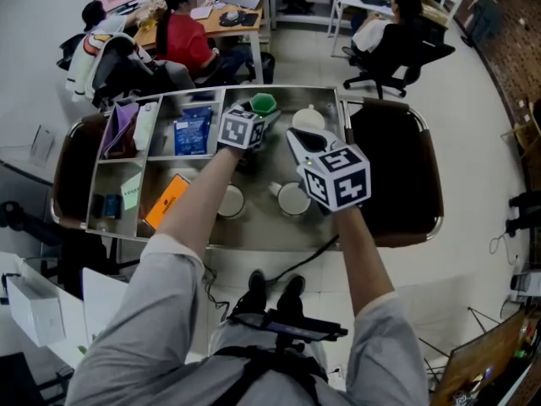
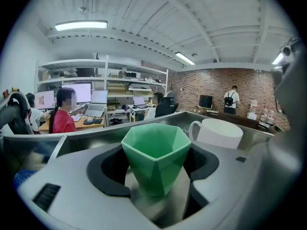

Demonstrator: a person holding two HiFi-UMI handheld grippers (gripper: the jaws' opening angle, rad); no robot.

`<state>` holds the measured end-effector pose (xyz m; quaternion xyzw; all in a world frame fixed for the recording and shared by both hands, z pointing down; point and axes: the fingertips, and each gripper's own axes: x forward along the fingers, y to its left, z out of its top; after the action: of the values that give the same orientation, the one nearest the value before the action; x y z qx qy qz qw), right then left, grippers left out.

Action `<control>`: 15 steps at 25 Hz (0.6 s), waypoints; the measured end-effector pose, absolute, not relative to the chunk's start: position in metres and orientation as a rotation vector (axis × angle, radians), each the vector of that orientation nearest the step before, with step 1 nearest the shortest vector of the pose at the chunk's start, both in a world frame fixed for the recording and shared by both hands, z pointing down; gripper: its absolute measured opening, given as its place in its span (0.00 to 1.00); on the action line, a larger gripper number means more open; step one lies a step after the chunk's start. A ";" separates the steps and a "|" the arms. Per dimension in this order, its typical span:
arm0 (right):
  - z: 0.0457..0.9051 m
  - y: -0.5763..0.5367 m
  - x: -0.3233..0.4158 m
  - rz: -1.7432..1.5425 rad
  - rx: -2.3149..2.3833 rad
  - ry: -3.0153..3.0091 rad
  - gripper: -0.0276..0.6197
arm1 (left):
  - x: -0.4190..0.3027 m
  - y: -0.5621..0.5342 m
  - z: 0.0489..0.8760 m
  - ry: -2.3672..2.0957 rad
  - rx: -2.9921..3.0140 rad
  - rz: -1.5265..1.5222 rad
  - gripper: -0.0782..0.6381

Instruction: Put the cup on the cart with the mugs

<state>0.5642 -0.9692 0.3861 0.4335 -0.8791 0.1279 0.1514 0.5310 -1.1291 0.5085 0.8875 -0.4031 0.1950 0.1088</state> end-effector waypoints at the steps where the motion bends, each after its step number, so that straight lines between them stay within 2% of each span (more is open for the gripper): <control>1: 0.386 -0.969 0.564 0.368 1.243 -2.525 0.05 | 0.531 -1.129 0.510 -1.185 2.605 0.573 0.56; 6: 0.385 -0.969 0.565 0.373 1.242 -2.529 0.05 | 0.530 -1.129 0.512 -1.211 2.569 0.556 0.56; 8: 0.384 -0.969 0.566 0.374 1.244 -2.532 0.05 | 0.533 -1.127 0.512 -1.198 2.573 0.556 0.64; 10: 0.385 -0.970 0.567 0.375 1.245 -2.533 0.05 | 0.536 -1.126 0.513 -1.185 2.579 0.556 0.64; 15: 0.391 -0.970 0.565 0.382 1.241 -2.531 0.05 | 0.536 -1.127 0.513 -1.200 2.569 0.544 0.71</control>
<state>0.5650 -0.9695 0.3909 0.4314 -0.8799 0.1329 0.1481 0.5356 -1.1271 0.5133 0.8826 -0.4124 0.1868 0.1268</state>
